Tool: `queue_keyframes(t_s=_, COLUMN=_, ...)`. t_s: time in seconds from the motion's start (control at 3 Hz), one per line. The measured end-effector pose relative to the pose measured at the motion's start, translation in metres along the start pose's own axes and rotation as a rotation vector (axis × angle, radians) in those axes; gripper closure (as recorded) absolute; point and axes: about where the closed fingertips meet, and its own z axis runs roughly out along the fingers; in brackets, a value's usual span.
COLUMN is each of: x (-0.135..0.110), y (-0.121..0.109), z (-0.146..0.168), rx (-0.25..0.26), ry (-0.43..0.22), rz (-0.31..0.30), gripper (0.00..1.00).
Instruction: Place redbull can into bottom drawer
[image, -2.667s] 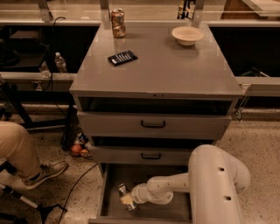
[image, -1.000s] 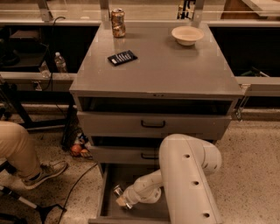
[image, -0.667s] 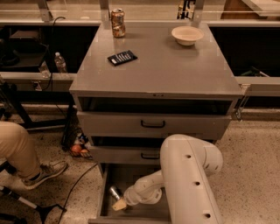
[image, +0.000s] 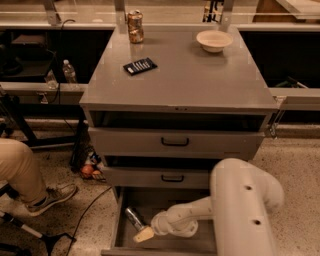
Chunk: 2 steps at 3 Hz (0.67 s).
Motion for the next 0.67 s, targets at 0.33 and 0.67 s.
queue_keyframes(t_s=0.33, x=0.002, y=-0.015, z=-0.045, rx=-0.004, ry=-0.088, rz=0.017, gripper=0.0)
queue_keyframes(t_s=0.67, x=0.014, y=-0.047, z=-0.089, rx=0.011, ry=-0.167, rz=0.07, gripper=0.0)
